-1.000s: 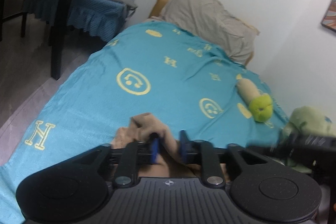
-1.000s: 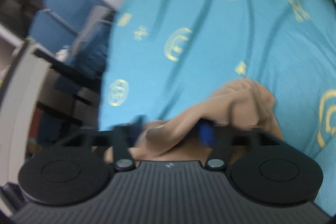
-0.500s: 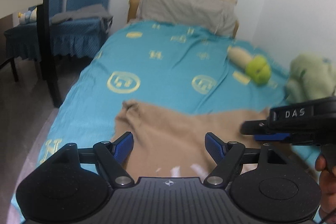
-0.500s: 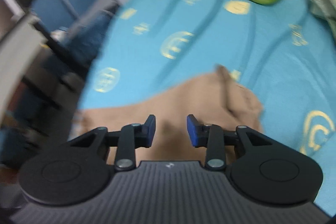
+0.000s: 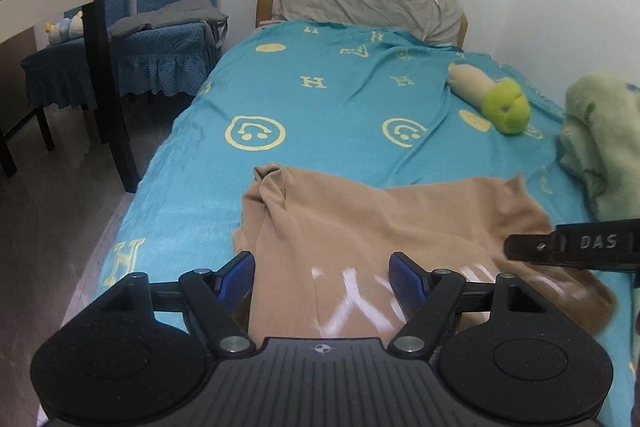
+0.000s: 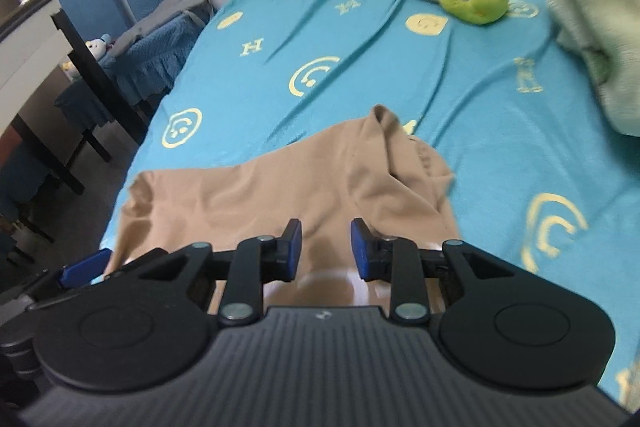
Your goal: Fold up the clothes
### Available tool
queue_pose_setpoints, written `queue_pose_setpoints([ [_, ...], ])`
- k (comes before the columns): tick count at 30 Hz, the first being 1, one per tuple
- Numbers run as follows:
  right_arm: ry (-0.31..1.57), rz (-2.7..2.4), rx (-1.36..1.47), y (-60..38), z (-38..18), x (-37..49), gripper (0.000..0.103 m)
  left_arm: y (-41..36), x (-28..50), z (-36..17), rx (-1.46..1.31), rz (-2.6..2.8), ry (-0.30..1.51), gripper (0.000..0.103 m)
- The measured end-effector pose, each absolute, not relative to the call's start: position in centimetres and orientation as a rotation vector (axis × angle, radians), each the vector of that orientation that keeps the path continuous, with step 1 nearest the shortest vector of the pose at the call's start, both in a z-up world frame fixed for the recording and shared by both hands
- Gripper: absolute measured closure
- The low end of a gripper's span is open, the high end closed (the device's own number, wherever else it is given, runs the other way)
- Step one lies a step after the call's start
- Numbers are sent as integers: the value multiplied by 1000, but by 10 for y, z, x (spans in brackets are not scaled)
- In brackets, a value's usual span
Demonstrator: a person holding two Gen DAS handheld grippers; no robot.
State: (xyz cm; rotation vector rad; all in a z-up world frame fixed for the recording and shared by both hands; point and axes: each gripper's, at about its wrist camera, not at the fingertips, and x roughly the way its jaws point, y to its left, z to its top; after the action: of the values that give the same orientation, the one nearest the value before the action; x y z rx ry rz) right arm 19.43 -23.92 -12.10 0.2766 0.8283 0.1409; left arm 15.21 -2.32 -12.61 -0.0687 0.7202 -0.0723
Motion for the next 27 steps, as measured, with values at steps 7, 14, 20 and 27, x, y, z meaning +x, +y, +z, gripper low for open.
queue_pose_setpoints([
  [7,901,111,256,-244,-133,181,75,-35,129,-133,-10,-72,764,25],
  [14,935,104,274,-244,-140,183,75,-20,118,-121,-156,-49,823,25],
  [20,947,90,360,-252,-137,185,73,1,81,-99,-472,-115,866,20],
  [27,960,70,479,-260,-136,188,71,27,102,-157,-882,-163,993,21],
])
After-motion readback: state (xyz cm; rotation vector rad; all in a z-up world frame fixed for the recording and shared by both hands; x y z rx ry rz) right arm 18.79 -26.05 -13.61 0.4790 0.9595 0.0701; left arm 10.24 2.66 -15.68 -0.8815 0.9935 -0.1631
